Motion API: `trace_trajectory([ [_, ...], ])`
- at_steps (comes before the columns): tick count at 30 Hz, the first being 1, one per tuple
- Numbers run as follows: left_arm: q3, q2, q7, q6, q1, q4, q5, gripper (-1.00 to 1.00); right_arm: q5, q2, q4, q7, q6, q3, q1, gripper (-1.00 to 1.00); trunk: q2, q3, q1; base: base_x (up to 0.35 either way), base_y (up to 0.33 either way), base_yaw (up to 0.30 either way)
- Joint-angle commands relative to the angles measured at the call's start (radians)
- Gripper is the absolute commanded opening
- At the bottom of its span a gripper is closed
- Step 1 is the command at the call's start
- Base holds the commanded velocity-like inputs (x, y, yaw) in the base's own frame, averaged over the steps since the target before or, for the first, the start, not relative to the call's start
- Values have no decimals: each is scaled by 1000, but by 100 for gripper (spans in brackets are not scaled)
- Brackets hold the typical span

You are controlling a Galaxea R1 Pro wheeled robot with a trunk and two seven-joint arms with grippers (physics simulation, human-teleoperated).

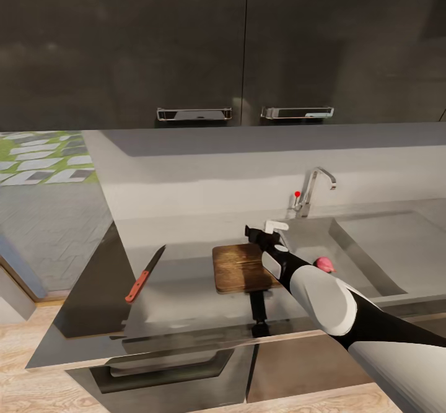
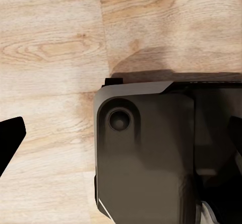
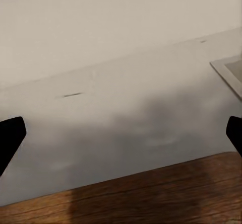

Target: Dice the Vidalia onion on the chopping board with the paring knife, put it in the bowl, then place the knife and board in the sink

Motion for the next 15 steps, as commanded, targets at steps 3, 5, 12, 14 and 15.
trace_trajectory([
  [3,0,0,0,-1,0,-1,0,100,11,0,5,-1,-19,-7,-1,100,-2,-2,1,0,0,0],
  [5,0,0,-1,-1,0,-1,0,100,11,0,6,1,-34,-7,0,100,-2,-2,1,0,0,0],
  [12,0,0,-1,-1,0,-1,0,100,11,0,8,2,-59,-7,11,100,-2,-2,1,0,0,0],
  [14,0,0,-1,-1,0,-1,0,100,11,0,8,3,-60,-7,14,100,-2,-2,1,0,0,0],
  [15,0,0,-1,-1,0,-1,0,100,12,0,8,3,-61,-6,17,100,-2,-2,1,0,0,0],
])
